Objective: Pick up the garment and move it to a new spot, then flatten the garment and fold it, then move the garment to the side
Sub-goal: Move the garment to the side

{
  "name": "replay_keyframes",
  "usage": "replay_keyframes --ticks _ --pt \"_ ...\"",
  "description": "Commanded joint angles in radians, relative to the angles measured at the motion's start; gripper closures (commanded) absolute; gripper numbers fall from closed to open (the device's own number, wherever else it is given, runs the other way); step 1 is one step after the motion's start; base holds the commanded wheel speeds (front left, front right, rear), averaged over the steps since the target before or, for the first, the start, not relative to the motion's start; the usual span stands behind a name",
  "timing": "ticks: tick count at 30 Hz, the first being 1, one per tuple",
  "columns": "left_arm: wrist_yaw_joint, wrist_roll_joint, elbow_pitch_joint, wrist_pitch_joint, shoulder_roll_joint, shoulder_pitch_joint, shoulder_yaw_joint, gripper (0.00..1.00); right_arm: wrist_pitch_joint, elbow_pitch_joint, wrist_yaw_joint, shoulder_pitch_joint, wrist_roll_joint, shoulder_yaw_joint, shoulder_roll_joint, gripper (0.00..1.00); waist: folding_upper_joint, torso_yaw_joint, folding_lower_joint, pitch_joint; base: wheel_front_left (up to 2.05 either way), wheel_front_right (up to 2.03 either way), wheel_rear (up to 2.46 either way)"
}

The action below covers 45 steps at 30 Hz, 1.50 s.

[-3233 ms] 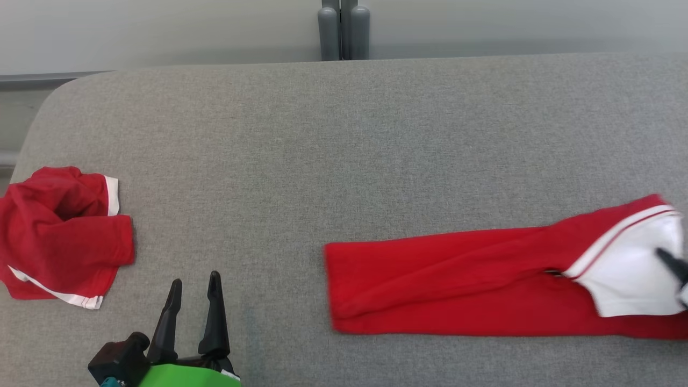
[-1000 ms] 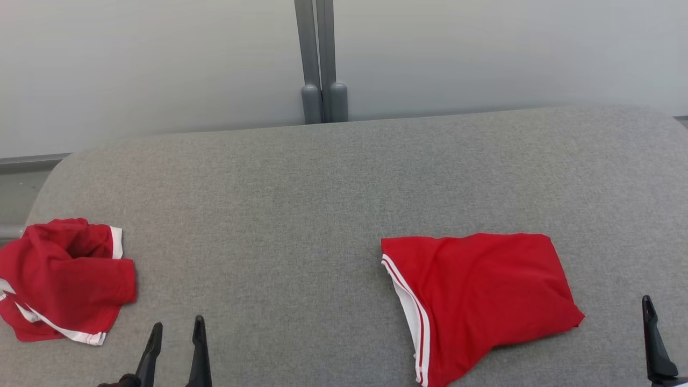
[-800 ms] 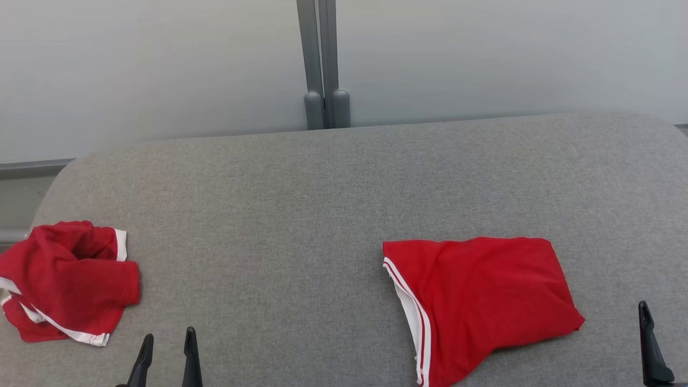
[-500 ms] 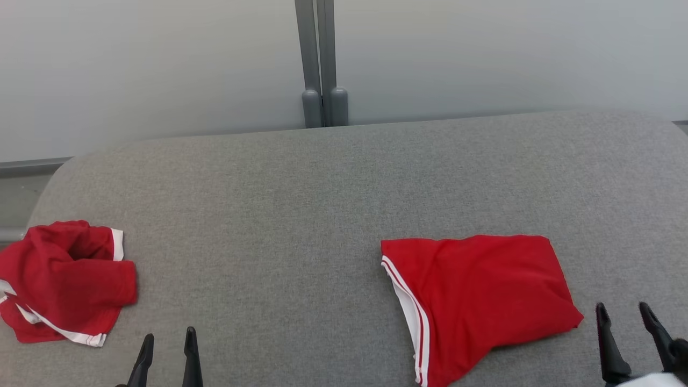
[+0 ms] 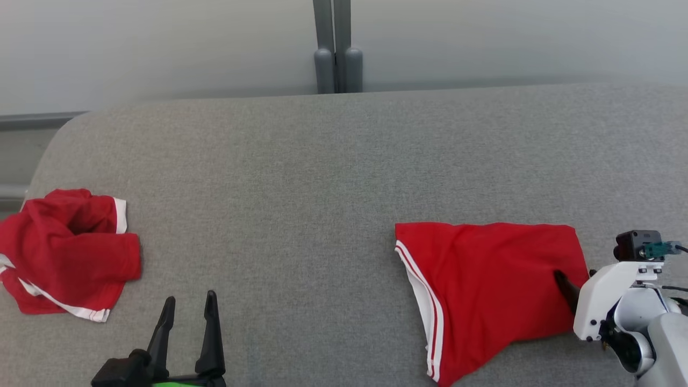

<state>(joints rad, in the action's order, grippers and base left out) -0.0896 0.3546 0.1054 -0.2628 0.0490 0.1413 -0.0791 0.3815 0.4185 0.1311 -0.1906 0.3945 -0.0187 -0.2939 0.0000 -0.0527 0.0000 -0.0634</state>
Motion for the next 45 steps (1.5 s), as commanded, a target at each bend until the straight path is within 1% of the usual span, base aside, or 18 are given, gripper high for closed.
replay_keyframes --ticks 1,2,3,4,5,8,12,16,20,23,26,27,28,33,35,37,41,45 --pt "0.003 0.002 0.000 -0.002 0.003 -0.027 -0.010 0.00 0.024 0.021 -0.001 -0.027 0.004 0.004 0.012 0.00 0.0000 -0.038 0.0000 -0.047 0.00 0.00 0.00" --pt "0.006 0.003 -0.001 -0.002 0.003 -0.034 -0.016 0.00 0.042 0.034 0.000 -0.038 0.012 0.003 0.019 0.00 0.0000 -0.040 0.0000 -0.058 0.00 0.00 0.00" --pt "0.008 0.007 -0.003 -0.002 0.003 -0.045 -0.021 0.00 0.055 0.042 0.000 -0.054 0.010 0.000 0.014 0.21 0.0000 -0.043 0.0000 -0.073 0.00 0.00 0.00" --pt "0.009 0.009 -0.004 -0.002 0.003 -0.053 -0.028 0.00 0.060 0.046 0.000 -0.067 0.009 -0.001 0.009 0.69 0.0000 -0.046 0.0000 -0.085 0.00 0.00 0.00" --pt "0.009 0.010 -0.008 -0.002 0.003 -0.065 -0.033 0.00 0.061 0.043 0.000 -0.080 0.017 0.003 0.005 1.00 0.0000 -0.048 0.0000 -0.102 0.00 0.00 0.00" --pt "0.013 0.013 -0.025 -0.002 0.003 -0.096 -0.029 0.00 0.065 0.009 0.000 -0.124 0.049 0.019 -0.016 1.00 0.0000 -0.040 0.0000 -0.159 0.00 0.00 0.00" --pt "0.001 -0.018 -0.046 -0.001 0.003 -0.152 -0.031 0.00 0.036 -0.027 -0.001 -0.211 0.035 0.115 -0.113 1.00 0.0000 -0.019 0.0000 -0.268 0.00 0.00 0.00" --pt "-0.013 -0.040 -0.070 -0.001 0.003 -0.224 -0.030 0.00 0.026 -0.001 -0.001 -0.318 -0.093 0.236 -0.256 1.00 0.0000 -0.022 0.0000 -0.386 0.00 0.00 0.00" --pt "-0.025 -0.061 -0.104 -0.001 0.003 -0.292 -0.048 0.00 0.004 0.094 -0.001 -0.426 -0.221 0.383 -0.397 1.00 0.0000 -0.058 0.0000 -0.483 0.00 0.00 0.00" --pt "-0.031 -0.069 -0.123 -0.001 0.003 -0.314 -0.061 0.00 -0.020 0.167 -0.001 -0.481 -0.300 0.458 -0.462 1.00 0.0000 -0.087 0.0000 -0.522 0.00 0.00 0.00" --pt "-0.030 -0.060 -0.139 -0.001 0.003 -0.314 -0.057 0.00 -0.038 0.232 -0.001 -0.525 -0.361 0.523 -0.487 1.00 0.0000 -0.107 0.0000 -0.537 0.00 0.00 0.00" --pt "-0.028 -0.054 -0.144 -0.001 0.003 -0.309 -0.054 0.00 -0.044 0.247 -0.001 -0.538 -0.378 0.536 -0.490 0.80 0.0000 -0.109 0.0000 -0.538 0.00 0.00 0.00" --pt "-0.028 -0.051 -0.149 -0.001 0.003 -0.301 -0.052 0.00 -0.049 0.267 -0.001 -0.553 -0.398 0.552 -0.489 0.00 0.0000 -0.109 0.0000 -0.539 0.00 0.00 0.00" --pt "-0.024 -0.052 -0.142 -0.001 0.003 -0.263 -0.031 0.00 -0.099 0.312 -0.001 -0.575 -0.479 0.566 -0.463 0.00 0.0000 -0.093 0.0000 -0.495 0.00 0.00 0.00" --pt "-0.021 -0.047 -0.141 -0.001 0.003 -0.249 -0.017 0.00 -0.168 0.288 -0.001 -0.567 -0.489 0.562 -0.449 0.00 0.0000 -0.079 0.0000 -0.457 0.00 0.00 0.00" --pt "-0.018 -0.040 -0.136 -0.001 0.003 -0.226 0.000 0.00 -0.221 0.271 -0.001 -0.534 -0.484 0.526 -0.401 0.00 0.0000 -0.062 0.0000 -0.409 0.00 0.00 0.00" --pt "-0.021 -0.042 -0.114 -0.001 0.003 -0.174 0.027 0.00 -0.364 0.160 -0.001 -0.449 -0.435 0.465 -0.313 0.00 0.0000 -0.021 0.0000 -0.288 0.00 0.00 0.00" --pt "-0.020 -0.037 -0.086 -0.001 0.003 -0.103 0.058 0.00 -0.488 0.020 -0.001 -0.275 -0.388 0.387 -0.172 0.00 0.0000 0.016 0.0000 -0.154 0.00 0.00 0.00"
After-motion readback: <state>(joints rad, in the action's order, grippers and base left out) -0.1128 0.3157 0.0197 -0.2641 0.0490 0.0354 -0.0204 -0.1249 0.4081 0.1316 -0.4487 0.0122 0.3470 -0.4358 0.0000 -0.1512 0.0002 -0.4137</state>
